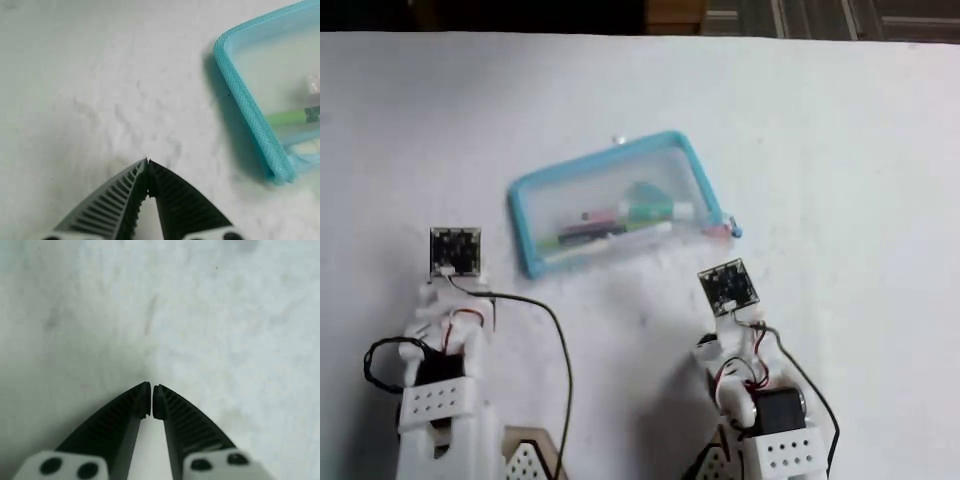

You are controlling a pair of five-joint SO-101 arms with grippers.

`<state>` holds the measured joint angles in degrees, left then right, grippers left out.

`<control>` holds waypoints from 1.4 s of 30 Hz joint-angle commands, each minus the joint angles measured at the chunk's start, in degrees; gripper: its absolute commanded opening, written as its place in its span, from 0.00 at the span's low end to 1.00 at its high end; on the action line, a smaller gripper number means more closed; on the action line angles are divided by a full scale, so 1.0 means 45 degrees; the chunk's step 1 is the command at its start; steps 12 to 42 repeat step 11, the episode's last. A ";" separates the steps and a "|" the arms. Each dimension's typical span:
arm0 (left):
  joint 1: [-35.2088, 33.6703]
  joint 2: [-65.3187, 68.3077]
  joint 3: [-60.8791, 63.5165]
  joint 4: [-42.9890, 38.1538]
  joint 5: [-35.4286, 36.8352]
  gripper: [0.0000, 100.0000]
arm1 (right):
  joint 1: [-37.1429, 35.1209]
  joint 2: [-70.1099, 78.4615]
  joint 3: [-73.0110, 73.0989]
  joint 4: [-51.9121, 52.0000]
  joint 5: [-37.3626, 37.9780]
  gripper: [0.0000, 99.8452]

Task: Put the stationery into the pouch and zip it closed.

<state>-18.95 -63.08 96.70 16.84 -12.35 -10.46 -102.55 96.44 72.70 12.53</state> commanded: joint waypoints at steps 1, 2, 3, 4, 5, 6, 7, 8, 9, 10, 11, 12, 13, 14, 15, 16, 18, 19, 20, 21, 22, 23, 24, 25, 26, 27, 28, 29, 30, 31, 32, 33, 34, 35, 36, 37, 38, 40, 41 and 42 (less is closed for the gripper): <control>-0.0010 -0.0225 -0.0020 0.0039 -0.0078 0.02 | 0.0088 -0.0088 0.0098 0.0029 0.0078 0.02; -0.0010 -0.0225 -0.0020 0.0039 -0.0078 0.02 | 0.0088 -0.0088 0.0098 0.0029 0.0078 0.02; -0.0010 -0.0225 -0.0020 0.0039 -0.0078 0.02 | 0.0088 -0.0088 0.0098 0.0029 0.0078 0.02; -0.0010 -0.0225 -0.0020 0.0039 -0.0078 0.02 | 0.0088 -0.0088 0.0098 0.0029 0.0078 0.02; -0.0010 -0.0225 -0.0020 0.0039 -0.0078 0.02 | 0.0088 -0.0088 0.0098 0.0029 0.0078 0.02; -0.0010 -0.0225 -0.0020 0.0039 -0.0078 0.02 | 0.0088 -0.0088 0.0098 0.0029 0.0078 0.02; -0.0010 -0.0225 -0.0020 0.0039 -0.0078 0.02 | 0.0088 -0.0088 0.0098 0.0029 0.0078 0.02; -0.0010 -0.0225 -0.0020 0.0039 -0.0078 0.02 | 0.0088 -0.0088 0.0098 0.0029 0.0078 0.02; -0.0010 -0.0225 -0.0020 0.0039 -0.0078 0.02 | 0.0088 -0.0088 0.0098 0.0029 0.0078 0.02; -0.0010 -0.0225 -0.0020 0.0039 -0.0078 0.02 | 0.0088 -0.0088 0.0098 0.0029 0.0078 0.02; -0.0010 -0.0225 -0.0020 0.0039 -0.0078 0.02 | 0.0088 -0.0088 0.0098 0.0029 0.0078 0.02; -0.0010 -0.0225 -0.0020 0.0039 -0.0078 0.02 | 0.0088 -0.0088 0.0098 0.0029 0.0078 0.02; -0.0010 -0.0225 -0.0020 0.0039 -0.0078 0.02 | 0.0088 -0.0088 0.0098 0.0029 0.0078 0.02; -0.0010 -0.0225 -0.0020 0.0039 -0.0078 0.02 | 0.0088 -0.0088 0.0098 0.0029 0.0078 0.02; -0.0010 -0.0225 -0.0020 0.0039 -0.0078 0.02 | 0.0088 -0.0088 0.0098 0.0029 0.0078 0.02; -0.0010 -0.0225 -0.0020 0.0039 -0.0078 0.02 | 0.0088 -0.0088 0.0098 0.0029 0.0078 0.02; -0.0010 -0.0225 -0.0020 0.0039 -0.0078 0.02 | 0.0088 -0.0088 0.0098 0.0029 0.0078 0.02; -0.0010 -0.0225 -0.0020 0.0039 -0.0078 0.02 | 0.0088 -0.0088 0.0098 0.0029 0.0078 0.02; -0.0010 -0.0225 -0.0020 0.0039 -0.0078 0.02 | 0.0088 -0.0088 0.0098 0.0029 0.0078 0.02; -0.0010 -0.0225 -0.0020 0.0039 -0.0078 0.02 | 0.0088 -0.0088 0.0098 0.0029 0.0078 0.02; -0.0010 -0.0225 -0.0020 0.0039 -0.0078 0.02 | 0.0088 -0.0088 0.0098 0.0029 0.0078 0.02; -0.0010 -0.0225 -0.0020 0.0039 -0.0078 0.02 | 0.0088 -0.0088 0.0098 0.0029 0.0078 0.02; -0.0010 -0.0225 -0.0020 0.0039 -0.0078 0.02 | 0.0088 -0.0088 0.0098 0.0029 0.0078 0.02; -0.0010 -0.0225 -0.0020 0.0039 -0.0078 0.02 | 0.0088 -0.0088 0.0098 0.0029 0.0078 0.02; -0.0010 -0.0225 -0.0020 0.0039 -0.0078 0.02 | 0.0088 -0.0088 0.0098 0.0029 0.0078 0.02; -0.0010 -0.0225 -0.0020 0.0039 -0.0078 0.02 | 0.0088 -0.0088 0.0098 0.0029 0.0078 0.02; -0.0010 -0.0225 -0.0020 0.0039 -0.0078 0.02 | 0.0088 -0.0088 0.0098 0.0029 0.0078 0.02; -0.0010 -0.0225 -0.0020 0.0039 -0.0078 0.02 | 0.0088 -0.0088 0.0098 0.0029 0.0078 0.02; -0.0010 -0.0225 -0.0020 0.0039 -0.0078 0.02 | 0.0088 -0.0088 0.0098 0.0029 0.0078 0.02; -0.0010 -0.0225 -0.0020 0.0039 -0.0078 0.02 | 0.0088 -0.0088 0.0098 0.0029 0.0078 0.02; -0.0010 -0.0225 -0.0020 0.0039 -0.0078 0.02 | 0.0088 -0.0088 0.0098 0.0029 0.0078 0.02; -0.0010 -0.0225 -0.0020 0.0039 -0.0078 0.02 | 0.0088 -0.0088 0.0098 0.0029 0.0078 0.02; -0.0010 -0.0225 -0.0020 0.0039 -0.0078 0.02 | 0.0088 -0.0088 0.0098 0.0029 0.0078 0.02; -0.0010 -0.0225 -0.0020 0.0039 -0.0078 0.02 | 0.0088 -0.0088 0.0098 0.0029 0.0078 0.02; -0.0010 -0.0225 -0.0020 0.0039 -0.0078 0.02 | 0.0088 -0.0088 0.0098 0.0029 0.0078 0.02; -0.0010 -0.0225 -0.0020 0.0039 -0.0078 0.02 | 0.0088 -0.0088 0.0098 0.0029 0.0078 0.02; -0.0010 -0.0225 -0.0020 0.0039 -0.0078 0.02 | 0.0088 -0.0088 0.0098 0.0029 0.0078 0.02; -0.0010 -0.0225 -0.0020 0.0039 -0.0078 0.02 | 0.0088 -0.0088 0.0098 0.0029 0.0078 0.02; -0.0010 -0.0225 -0.0020 0.0039 -0.0078 0.02 | 0.0088 -0.0088 0.0098 0.0029 0.0078 0.02; -0.0010 -0.0225 -0.0020 0.0039 -0.0078 0.02 | 0.0088 -0.0088 0.0098 0.0029 0.0078 0.02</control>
